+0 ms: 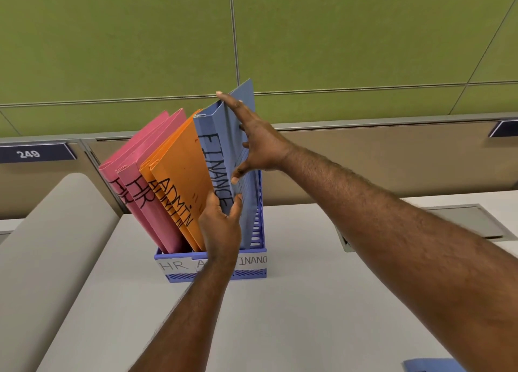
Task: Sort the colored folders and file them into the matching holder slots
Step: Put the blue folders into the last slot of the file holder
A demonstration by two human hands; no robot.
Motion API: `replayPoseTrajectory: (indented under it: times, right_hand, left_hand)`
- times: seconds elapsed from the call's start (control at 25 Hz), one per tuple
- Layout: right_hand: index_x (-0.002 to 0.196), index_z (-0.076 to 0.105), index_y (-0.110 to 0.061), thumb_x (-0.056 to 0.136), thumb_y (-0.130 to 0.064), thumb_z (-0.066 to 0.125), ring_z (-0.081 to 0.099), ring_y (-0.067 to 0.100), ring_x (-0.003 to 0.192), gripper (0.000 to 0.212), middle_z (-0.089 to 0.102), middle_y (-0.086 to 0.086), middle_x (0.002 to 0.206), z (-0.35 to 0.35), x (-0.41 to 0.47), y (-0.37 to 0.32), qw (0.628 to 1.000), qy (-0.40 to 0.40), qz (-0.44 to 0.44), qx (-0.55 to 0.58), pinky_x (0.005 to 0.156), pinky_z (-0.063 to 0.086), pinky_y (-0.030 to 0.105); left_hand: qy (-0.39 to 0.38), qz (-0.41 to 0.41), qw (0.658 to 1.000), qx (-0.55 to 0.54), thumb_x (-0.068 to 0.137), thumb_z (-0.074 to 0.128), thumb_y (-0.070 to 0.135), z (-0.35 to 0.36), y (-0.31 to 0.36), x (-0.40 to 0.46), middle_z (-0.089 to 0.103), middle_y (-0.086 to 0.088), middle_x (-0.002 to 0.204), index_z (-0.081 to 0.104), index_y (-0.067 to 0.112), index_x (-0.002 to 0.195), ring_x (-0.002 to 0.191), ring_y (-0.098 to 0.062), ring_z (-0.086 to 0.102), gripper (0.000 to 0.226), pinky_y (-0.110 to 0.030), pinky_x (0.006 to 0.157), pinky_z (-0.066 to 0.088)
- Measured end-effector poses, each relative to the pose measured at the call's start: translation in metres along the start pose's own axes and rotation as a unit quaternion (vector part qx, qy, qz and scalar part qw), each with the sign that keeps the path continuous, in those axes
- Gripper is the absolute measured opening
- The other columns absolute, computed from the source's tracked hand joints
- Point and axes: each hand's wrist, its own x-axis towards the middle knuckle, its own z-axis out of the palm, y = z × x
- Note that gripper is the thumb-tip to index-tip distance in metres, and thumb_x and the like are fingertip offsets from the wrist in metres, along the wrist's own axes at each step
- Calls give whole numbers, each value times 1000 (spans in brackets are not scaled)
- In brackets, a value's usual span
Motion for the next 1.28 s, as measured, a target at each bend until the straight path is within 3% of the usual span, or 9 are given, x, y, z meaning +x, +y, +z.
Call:
replayPoseTrajectory:
  times: [0.16, 0.32, 0.44, 0.56, 0.84, 1.0, 1.08, 1.16, 1.28]
  right_hand:
    - [146, -4, -50, 39, -24, 98, -6, 23, 150, 150, 0, -2, 162, 20, -6, 10, 1000, -15, 16, 8, 106, 39, 62]
    - [142, -11, -55, 41, -25, 97, -9, 21, 149, 151, -4, 0, 163, 35, -16, 15, 999, -28, 33, 0, 105, 40, 60]
    - [141, -13, -56, 44, -22, 96, -3, 24, 150, 150, -7, 2, 163, 42, -24, 17, 999, -35, 42, 1, 106, 39, 61]
    - [141, -15, -57, 46, -17, 96, 6, 27, 150, 151, -7, 1, 163, 48, -31, 16, 998, -35, 45, 7, 104, 41, 62]
    - [141, -14, -59, 51, -16, 94, 12, 24, 149, 147, -2, -17, 160, 58, -69, 10, 993, 7, 71, 96, 108, 39, 55]
    - [146, -4, -53, 65, -25, 88, 25, 8, 137, 125, 8, -16, 159, 72, -134, 13, 981, 60, 128, 134, 105, 40, 36]
    - [148, 14, -42, 71, -29, 84, 37, 10, 132, 105, 20, -9, 158, 87, -184, 15, 974, 82, 177, 120, 100, 42, 23]
    - [142, 37, -30, 74, -26, 82, 49, 14, 123, 81, 36, -6, 147, 100, -240, 17, 966, 107, 215, 98, 90, 42, 8]
    - [129, 52, -24, 76, -21, 79, 54, 13, 115, 60, 47, -11, 131, 110, -319, 18, 956, 123, 256, 75, 93, 47, 19]
  left_hand:
    - [-4, -37, 999, -6, 88, 67, 26, 4, -18, -10, 62, -13, 75, 57, 14, 100, 56, -25, 48, 19, -36, 49, 48]
    - [-7, -53, 999, 1, 87, 66, 29, 5, -32, -20, 60, 5, 74, 58, 8, 107, 53, -6, 45, 30, -14, 46, 43]
    - [-20, -75, 997, -2, 88, 66, 27, 5, -35, -28, 68, -5, 91, 56, 11, 109, 66, -15, 57, 28, -26, 57, 53]
    - [-22, -76, 997, 1, 88, 67, 21, 5, -35, -32, 67, 0, 112, 54, 12, 115, 90, -11, 62, 31, -14, 69, 47]
    - [-27, -86, 996, 29, 84, 72, 22, -15, -19, -40, 63, -5, 123, 47, 13, 128, 109, -22, 63, 51, -29, 81, 52]
    - [-18, -110, 994, -20, 83, 73, 17, -42, -11, -66, 62, 0, 119, 48, 17, 127, 104, -18, 63, 50, -17, 74, 51]
    - [-36, -108, 993, -13, 84, 72, 13, -58, -12, -94, 61, 2, 115, 50, 19, 120, 100, -18, 65, 43, -11, 67, 53]
    - [-65, -111, 992, 0, 83, 73, 11, -71, -16, -125, 62, -2, 114, 53, 18, 116, 100, -20, 63, 39, -26, 76, 60]
    - [-113, -123, 986, -5, 82, 73, 11, -83, -22, -173, 64, 2, 113, 58, 18, 113, 94, -16, 63, 35, -33, 79, 56]
